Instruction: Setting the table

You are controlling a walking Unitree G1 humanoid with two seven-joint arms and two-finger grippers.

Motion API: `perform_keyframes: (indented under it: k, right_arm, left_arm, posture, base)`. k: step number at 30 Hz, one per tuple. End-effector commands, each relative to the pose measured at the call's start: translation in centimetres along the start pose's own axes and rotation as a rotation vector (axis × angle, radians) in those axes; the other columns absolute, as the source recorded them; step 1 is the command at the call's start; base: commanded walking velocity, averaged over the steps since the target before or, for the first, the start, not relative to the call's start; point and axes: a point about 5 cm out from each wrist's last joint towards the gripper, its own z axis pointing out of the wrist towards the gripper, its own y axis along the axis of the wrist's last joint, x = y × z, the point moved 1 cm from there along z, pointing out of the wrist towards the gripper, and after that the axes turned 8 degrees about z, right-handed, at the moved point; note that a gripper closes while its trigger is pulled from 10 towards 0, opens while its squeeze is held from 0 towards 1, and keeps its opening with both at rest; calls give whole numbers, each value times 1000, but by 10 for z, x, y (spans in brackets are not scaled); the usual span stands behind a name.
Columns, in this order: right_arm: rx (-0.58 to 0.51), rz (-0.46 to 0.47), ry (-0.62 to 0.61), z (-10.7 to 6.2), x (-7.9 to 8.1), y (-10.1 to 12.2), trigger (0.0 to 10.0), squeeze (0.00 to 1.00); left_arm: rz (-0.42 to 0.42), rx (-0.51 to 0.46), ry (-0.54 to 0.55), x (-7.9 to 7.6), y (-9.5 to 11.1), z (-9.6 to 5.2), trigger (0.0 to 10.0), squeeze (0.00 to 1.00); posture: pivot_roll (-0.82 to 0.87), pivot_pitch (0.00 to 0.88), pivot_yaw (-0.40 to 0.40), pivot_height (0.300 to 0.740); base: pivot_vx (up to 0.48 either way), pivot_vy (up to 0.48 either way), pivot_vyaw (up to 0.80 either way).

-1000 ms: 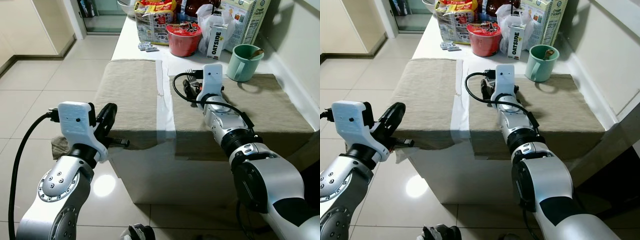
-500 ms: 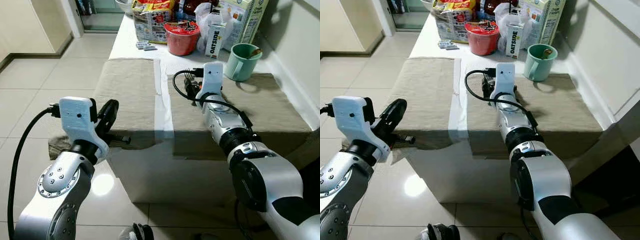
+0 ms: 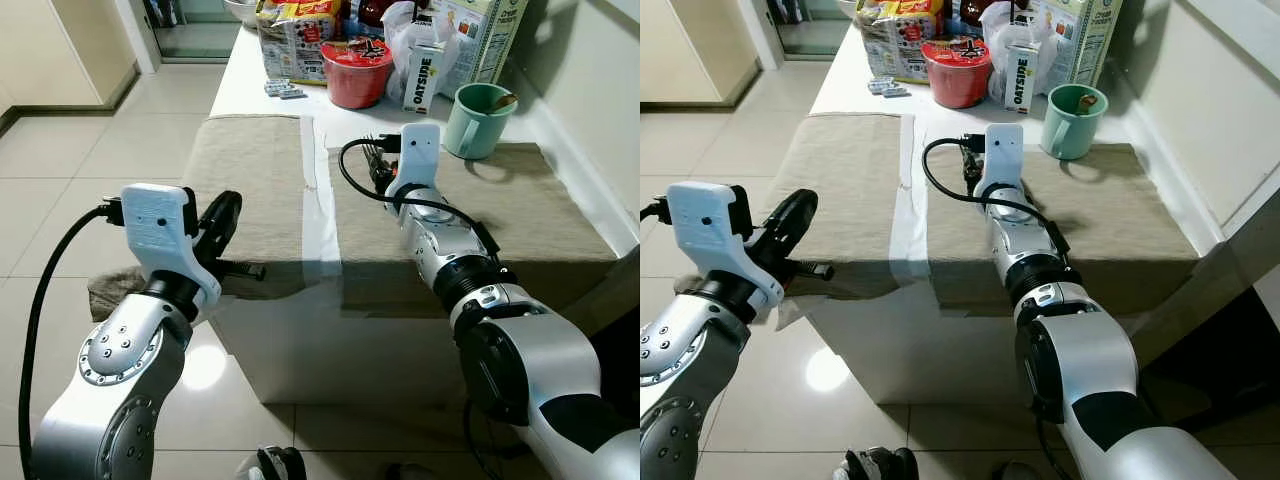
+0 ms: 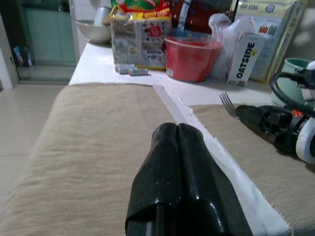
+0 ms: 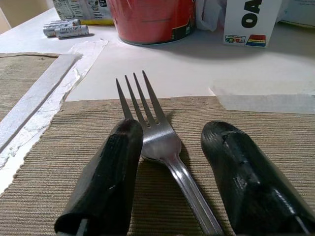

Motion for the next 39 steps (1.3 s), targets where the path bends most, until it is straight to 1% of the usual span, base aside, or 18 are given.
perform_keyframes:
  k: [1, 4, 5, 7, 9, 10, 12, 13, 14, 16, 21, 22, 25, 29, 33, 39]
  right_arm:
    - [152, 5, -27, -7, -9, -39, 0, 0]
    - [161, -4, -22, -8, -9, -43, 0, 0]
    - [152, -31, -17, -9, -8, -43, 0, 0]
    - [143, -49, -13, -9, -8, -42, 0, 0]
    - [102, -68, 3, -9, -6, -42, 0, 0]
    - [102, -68, 3, -9, -6, -42, 0, 0]
    - [52, -84, 10, -11, -6, -42, 0, 0]
    - [52, -84, 10, -11, -6, -42, 0, 0]
    - [5, -93, 12, -13, -6, -41, 0, 0]
    - [-31, -107, 10, -14, -7, -39, 0, 0]
    - [-100, -101, -13, -15, -12, -34, 0, 0]
    - [-100, -101, -13, -15, -12, -34, 0, 0]
    - [-202, -125, -2, -15, -8, -18, 0, 0]
    - [-324, -180, 36, -14, 6, 5, 0, 0]
    - [-428, -180, 106, -16, 19, 23, 0, 0]
    - [-538, -144, 112, -17, 26, 51, 0, 0]
  left_arm:
    - [-4, 14, -2, -1, -2, 1, 10000, 0]
    - [-8, 15, -2, -2, -2, 1, 10000, 0]
    - [-9, 15, -1, -2, -2, 1, 10000, 0]
    - [-10, 15, 0, -2, -2, 2, 10000, 0]
    - [-12, 13, 2, -2, -2, 2, 10000, 0]
    - [-12, 13, 2, -2, -2, 2, 10000, 0]
    - [-11, 11, 3, -2, -2, 3, 10000, 0]
    - [-11, 11, 3, -2, -2, 3, 10000, 0]
    - [-11, 10, 4, -2, -2, 3, 10000, 0]
    - [-10, 9, 6, -2, -2, 3, 10000, 0]
    - [-9, 5, 8, -1, -1, 4, 10000, 0]
    - [-9, 5, 8, -1, -1, 4, 10000, 0]
    - [-7, 3, 9, 0, -1, 5, 10000, 0]
    - [-8, -4, 4, -1, -1, 8, 10000, 0]
    - [-10, -8, -3, -3, -1, 10, 10000, 0]
    - [-11, -14, -6, -3, 0, 13, 10000, 0]
  posture:
    - [58, 155, 61, 740]
    - [57, 158, 60, 740]
    - [58, 160, 59, 740]
    - [57, 160, 60, 740]
    - [56, 161, 59, 740]
    - [56, 161, 59, 740]
    - [59, 160, 59, 740]
    - [59, 160, 59, 740]
    - [59, 160, 58, 740]
    - [61, 160, 58, 740]
    - [60, 160, 58, 740]
    - [60, 160, 58, 740]
    - [51, 159, 58, 740]
    - [38, 157, 61, 740]
    - [29, 152, 62, 740]
    - [26, 147, 65, 740]
  base:
    - [0, 0, 0]
    - [0, 0, 0]
    - [0, 0, 0]
    - [0, 0, 0]
    - [0, 0, 0]
    - [0, 0, 0]
    - [0, 0, 0]
    - [0, 0, 0]
    - [0, 0, 0]
    - [0, 0, 0]
    - [0, 0, 0]
    - [0, 0, 0]
    - [0, 0, 0]
    - [0, 0, 0]
    - [0, 0, 0]
    - [0, 0, 0]
